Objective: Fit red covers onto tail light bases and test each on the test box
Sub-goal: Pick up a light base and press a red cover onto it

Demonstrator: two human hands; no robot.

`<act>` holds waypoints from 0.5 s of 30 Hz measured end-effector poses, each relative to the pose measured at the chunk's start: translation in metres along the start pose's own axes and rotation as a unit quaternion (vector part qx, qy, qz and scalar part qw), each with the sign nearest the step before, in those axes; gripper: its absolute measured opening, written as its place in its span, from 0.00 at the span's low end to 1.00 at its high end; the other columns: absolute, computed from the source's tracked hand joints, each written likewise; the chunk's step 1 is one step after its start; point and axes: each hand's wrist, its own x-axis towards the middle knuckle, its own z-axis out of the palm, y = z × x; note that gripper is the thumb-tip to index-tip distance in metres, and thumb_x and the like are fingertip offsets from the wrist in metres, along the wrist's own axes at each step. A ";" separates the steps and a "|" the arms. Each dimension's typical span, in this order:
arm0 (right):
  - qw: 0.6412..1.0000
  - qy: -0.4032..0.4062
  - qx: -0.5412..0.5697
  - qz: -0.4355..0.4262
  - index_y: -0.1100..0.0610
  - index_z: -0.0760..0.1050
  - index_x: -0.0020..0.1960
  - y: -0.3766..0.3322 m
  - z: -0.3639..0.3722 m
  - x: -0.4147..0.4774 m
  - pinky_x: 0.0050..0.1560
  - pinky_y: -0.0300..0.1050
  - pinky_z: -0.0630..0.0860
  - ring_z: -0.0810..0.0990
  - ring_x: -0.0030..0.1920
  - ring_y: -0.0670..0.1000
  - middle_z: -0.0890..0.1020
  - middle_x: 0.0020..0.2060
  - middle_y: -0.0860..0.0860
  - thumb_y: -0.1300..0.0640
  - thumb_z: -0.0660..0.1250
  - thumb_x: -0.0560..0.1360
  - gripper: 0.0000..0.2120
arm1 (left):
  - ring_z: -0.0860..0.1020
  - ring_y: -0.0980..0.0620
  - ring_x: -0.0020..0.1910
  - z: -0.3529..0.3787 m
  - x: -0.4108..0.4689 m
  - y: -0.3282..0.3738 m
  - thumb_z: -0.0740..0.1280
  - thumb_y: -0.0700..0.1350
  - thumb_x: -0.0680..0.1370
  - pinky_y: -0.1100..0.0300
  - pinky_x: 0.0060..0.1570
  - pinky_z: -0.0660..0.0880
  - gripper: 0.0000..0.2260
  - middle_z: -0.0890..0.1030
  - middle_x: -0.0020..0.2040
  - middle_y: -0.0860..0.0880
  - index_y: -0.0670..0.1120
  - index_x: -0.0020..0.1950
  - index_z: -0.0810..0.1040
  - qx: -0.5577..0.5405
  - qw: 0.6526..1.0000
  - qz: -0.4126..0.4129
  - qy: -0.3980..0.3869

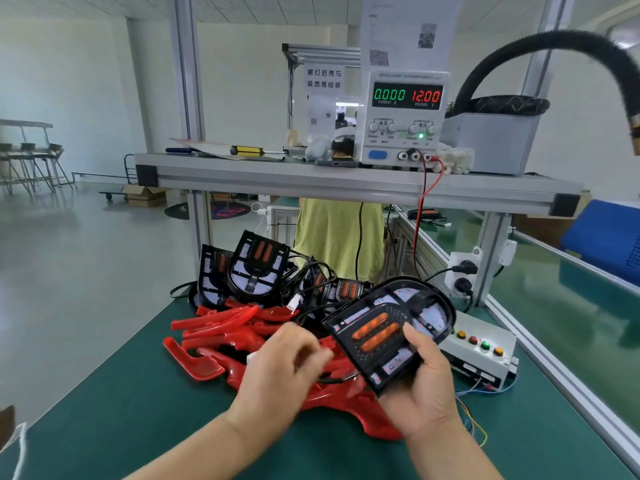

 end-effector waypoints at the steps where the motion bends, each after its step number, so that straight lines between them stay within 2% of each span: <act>1: 1.000 -0.003 0.019 -0.020 0.60 0.85 0.48 -0.002 0.001 -0.001 0.50 0.56 0.82 0.86 0.45 0.58 0.86 0.48 0.58 0.56 0.66 0.69 0.13 | 0.74 0.60 0.33 -0.001 0.001 -0.001 0.65 0.53 0.80 0.61 0.36 0.73 0.12 0.78 0.35 0.56 0.50 0.39 0.77 -0.057 0.986 -0.157 0.002; 2: 0.999 -0.010 0.035 -0.034 0.59 0.86 0.47 -0.004 0.004 -0.003 0.53 0.57 0.81 0.86 0.47 0.58 0.86 0.49 0.57 0.56 0.66 0.69 0.13 | 0.75 0.58 0.31 -0.001 0.004 -0.003 0.62 0.56 0.81 0.58 0.33 0.75 0.16 0.81 0.33 0.54 0.47 0.40 0.79 -0.112 0.950 -0.290 -0.025; 3: 0.998 -0.018 0.047 -0.041 0.58 0.86 0.47 -0.006 0.005 -0.004 0.58 0.58 0.78 0.85 0.50 0.58 0.85 0.51 0.57 0.55 0.66 0.69 0.13 | 0.78 0.55 0.30 -0.001 0.007 -0.005 0.59 0.57 0.83 0.58 0.30 0.75 0.21 0.83 0.34 0.51 0.43 0.44 0.81 -0.160 0.906 -0.386 -0.071; 4: 0.997 -0.023 0.054 -0.042 0.58 0.86 0.49 -0.006 0.007 -0.006 0.63 0.60 0.75 0.84 0.54 0.59 0.84 0.54 0.58 0.55 0.66 0.70 0.14 | 0.80 0.52 0.31 -0.001 0.011 -0.005 0.56 0.59 0.83 0.59 0.30 0.76 0.25 0.86 0.37 0.46 0.38 0.48 0.81 -0.195 0.865 -0.446 -0.126; 7: 0.996 -0.048 0.074 -0.029 0.59 0.85 0.53 -0.003 0.013 -0.012 0.70 0.63 0.67 0.79 0.64 0.61 0.82 0.61 0.59 0.54 0.66 0.71 0.16 | 0.86 0.45 0.41 0.000 0.020 -0.005 0.52 0.64 0.82 0.58 0.35 0.80 0.33 0.85 0.47 0.36 0.34 0.58 0.76 -0.283 0.775 -0.506 -0.251; 9: 0.994 -0.058 0.093 -0.023 0.59 0.84 0.55 0.000 0.018 -0.016 0.71 0.64 0.65 0.77 0.66 0.62 0.80 0.63 0.59 0.53 0.67 0.71 0.17 | 0.86 0.42 0.48 0.005 0.028 -0.005 0.51 0.65 0.82 0.55 0.40 0.82 0.35 0.84 0.51 0.35 0.32 0.62 0.73 -0.342 0.739 -0.519 -0.260; 11: 0.992 -0.068 0.103 -0.014 0.59 0.84 0.56 0.002 0.021 -0.021 0.70 0.66 0.65 0.76 0.66 0.63 0.80 0.63 0.60 0.53 0.66 0.71 0.17 | 0.85 0.41 0.48 0.010 0.037 -0.002 0.52 0.62 0.83 0.50 0.43 0.81 0.31 0.84 0.51 0.35 0.32 0.61 0.71 -0.401 0.719 -0.524 -0.220; 12: 0.992 -0.075 0.100 -0.003 0.59 0.84 0.56 0.003 0.023 -0.024 0.69 0.67 0.66 0.76 0.66 0.64 0.80 0.62 0.61 0.53 0.66 0.71 0.18 | 0.85 0.41 0.49 0.011 0.042 0.000 0.53 0.59 0.84 0.48 0.45 0.81 0.27 0.84 0.51 0.35 0.35 0.62 0.72 -0.420 0.721 -0.517 -0.190; 14: 0.992 -0.090 0.084 0.035 0.61 0.83 0.57 0.006 0.025 -0.031 0.64 0.69 0.71 0.77 0.63 0.67 0.80 0.61 0.63 0.53 0.66 0.70 0.20 | 0.84 0.41 0.53 0.010 0.054 0.001 0.55 0.54 0.85 0.44 0.51 0.80 0.18 0.83 0.55 0.37 0.42 0.63 0.74 -0.426 0.749 -0.489 -0.133; 15: 0.991 -0.095 0.072 0.056 0.62 0.82 0.59 0.008 0.024 -0.034 0.62 0.69 0.73 0.78 0.62 0.68 0.80 0.60 0.65 0.53 0.67 0.69 0.22 | 0.83 0.40 0.54 0.006 0.060 0.001 0.57 0.53 0.85 0.43 0.53 0.80 0.16 0.83 0.56 0.37 0.42 0.61 0.75 -0.419 0.766 -0.475 -0.109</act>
